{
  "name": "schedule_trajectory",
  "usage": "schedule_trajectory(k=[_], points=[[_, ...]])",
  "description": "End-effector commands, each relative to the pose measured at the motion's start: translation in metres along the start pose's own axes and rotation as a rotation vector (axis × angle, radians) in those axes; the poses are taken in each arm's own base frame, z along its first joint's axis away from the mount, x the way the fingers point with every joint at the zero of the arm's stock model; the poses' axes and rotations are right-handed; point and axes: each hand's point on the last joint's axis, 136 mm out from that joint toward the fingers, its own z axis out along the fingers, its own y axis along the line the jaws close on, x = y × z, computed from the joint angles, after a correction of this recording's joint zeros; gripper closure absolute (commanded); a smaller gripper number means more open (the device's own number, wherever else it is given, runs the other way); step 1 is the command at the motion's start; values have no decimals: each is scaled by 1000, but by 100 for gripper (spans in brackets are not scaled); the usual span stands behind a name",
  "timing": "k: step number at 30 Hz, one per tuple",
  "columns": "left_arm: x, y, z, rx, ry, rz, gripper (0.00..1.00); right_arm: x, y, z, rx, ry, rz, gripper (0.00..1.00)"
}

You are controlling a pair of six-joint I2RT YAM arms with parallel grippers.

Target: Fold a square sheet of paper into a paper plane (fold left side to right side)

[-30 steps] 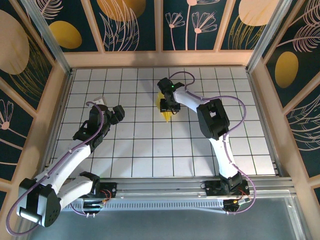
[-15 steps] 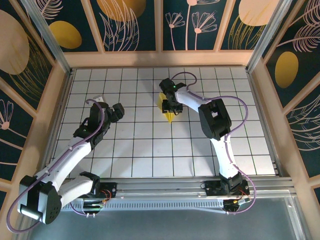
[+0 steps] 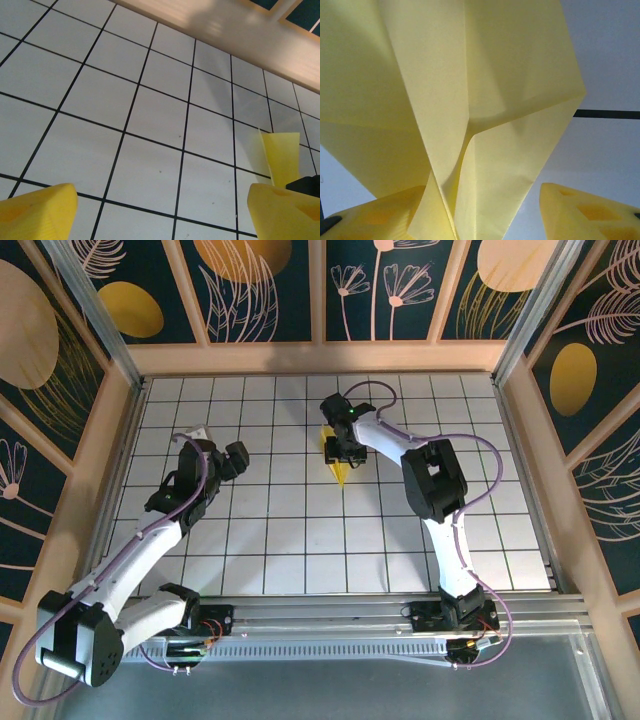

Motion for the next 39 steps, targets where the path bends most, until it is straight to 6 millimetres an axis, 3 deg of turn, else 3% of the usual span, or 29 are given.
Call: schedule_trajectory(k=[1,17,23,27,30,39], points=[[-9,-2,-3,-3,-5,19,12,0,-5,-19,-2,-8,-11,41],[-17,-15,3,56,30,-12,7,-8,1,-49,-45,-73,6,41],[-26,-1,8,124,54,-126,6,-19,1,-89,-124,-183,26,38],[-38,23,10,106,13,-194,6,-17,-10,-120,-166,-292,35,33],[-46,44,11,71,-35,-243,6,-19,-45,-138,-147,-390,73,28],[-60,97,0,-142,-239,-226,1,3,-149,-175,-82,-665,192,13]])
